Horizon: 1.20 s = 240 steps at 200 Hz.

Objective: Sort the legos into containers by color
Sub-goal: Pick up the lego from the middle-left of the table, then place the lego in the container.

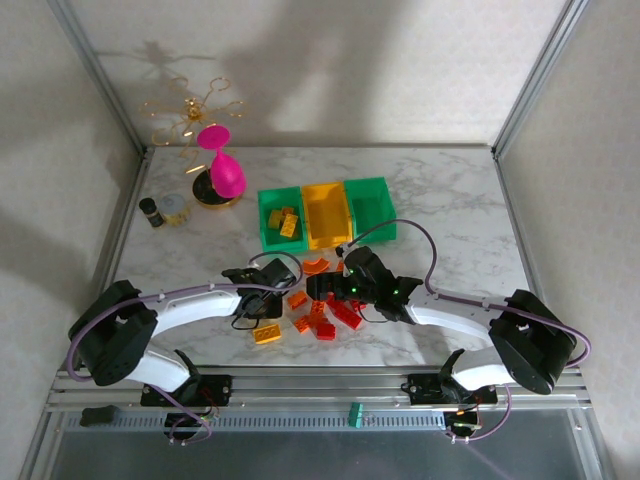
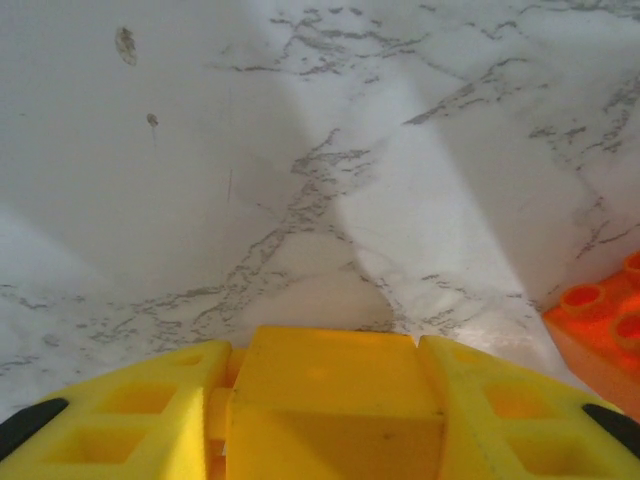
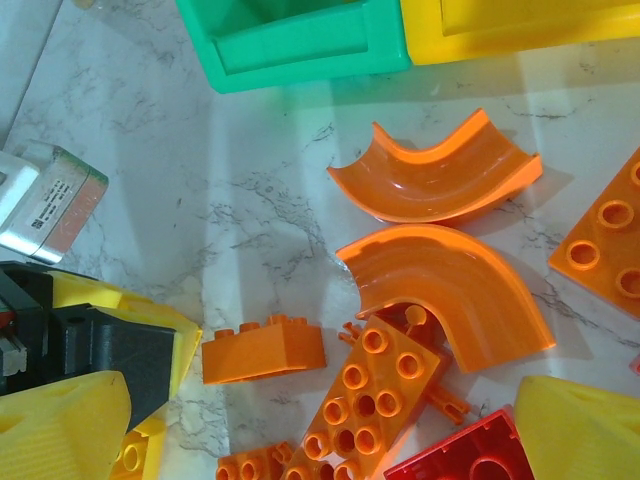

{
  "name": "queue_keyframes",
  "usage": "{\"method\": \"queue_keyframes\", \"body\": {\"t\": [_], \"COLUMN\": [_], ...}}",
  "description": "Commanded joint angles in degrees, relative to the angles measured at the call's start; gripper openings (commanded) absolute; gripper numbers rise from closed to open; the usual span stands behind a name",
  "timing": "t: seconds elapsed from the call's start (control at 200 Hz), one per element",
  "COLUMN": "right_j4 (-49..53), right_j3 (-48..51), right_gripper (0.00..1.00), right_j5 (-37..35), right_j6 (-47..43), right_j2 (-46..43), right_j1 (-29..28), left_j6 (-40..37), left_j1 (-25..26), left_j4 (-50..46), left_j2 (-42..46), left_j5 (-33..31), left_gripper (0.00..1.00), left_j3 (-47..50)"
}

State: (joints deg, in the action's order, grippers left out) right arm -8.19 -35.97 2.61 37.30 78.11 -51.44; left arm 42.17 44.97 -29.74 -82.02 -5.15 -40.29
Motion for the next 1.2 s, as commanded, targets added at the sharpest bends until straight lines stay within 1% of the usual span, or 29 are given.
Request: {"method": "queue_keyframes", "body": {"t": [0.0,0.105,0.25,0.365,0.481,0.641,0.751,0.936,1.091,1.197], "right_j4": [-0.12,1.2,1.49,0.98,0.8,2.04,1.39,0.55,0.1,0.13], "right_j3": [-0.81,-2.09,-3.07,-2.8,-2.96,-4.07,-3.86,-3.68,-3.84,-4.2], "right_gripper": [0.99,0.99,0.99,0.99,0.99,0.99,0.98,0.99,0.99,0.99], "right_j5": [-1.66,-2.11,-1.44,-0.83,0.11,-2.16,-2.29,-1.91,-1.65,-1.41], "right_j6": [0.33,0.36,0.58,1.39,1.11,-1.04,-1.51,-0.98,-1.04,-1.29], "right_j2": [-1.6,-2.52,-3.56,-4.78,-5.6,-6.98,-7.18,-6.75,-6.39,-6.06], "right_j1": [-0.5,0.65,3.4,6.32,8.38,8.99,9.43,10.18,10.45,10.52], "left_j6": [-0.11,-0.99,-3.63,-5.7,-6.69,-7.28,-7.4,-7.82,-7.7,-8.05], "left_j1": [0.47,0.14,-1.47,-4.06,-7.15,-10.66,-12.98,-14.46,-15.25,-15.28], "left_j4": [-3.1,-5.52,-6.56,-4.0,-2.93,0.85,2.52,3.3,2.83,2.66], "left_j2": [3.21,4.23,1.59,-2.69,-9.71,-17.06,-22.05,-30.9,-34.84,-34.98], "left_j5": [-4.1,-7.6,-11.75,-14.07,-16.5,-17.01,-16.38,-16.12,-15.09,-15.58], "left_gripper": [0.37,0.37,0.36,0.37,0.36,0.36,0.36,0.38,0.41,0.5], "left_j3": [-2.62,-7.08,-16.51,-24.23,-32.12,-38.5,-41.92,-47.75,-50.94,-51.76]}}
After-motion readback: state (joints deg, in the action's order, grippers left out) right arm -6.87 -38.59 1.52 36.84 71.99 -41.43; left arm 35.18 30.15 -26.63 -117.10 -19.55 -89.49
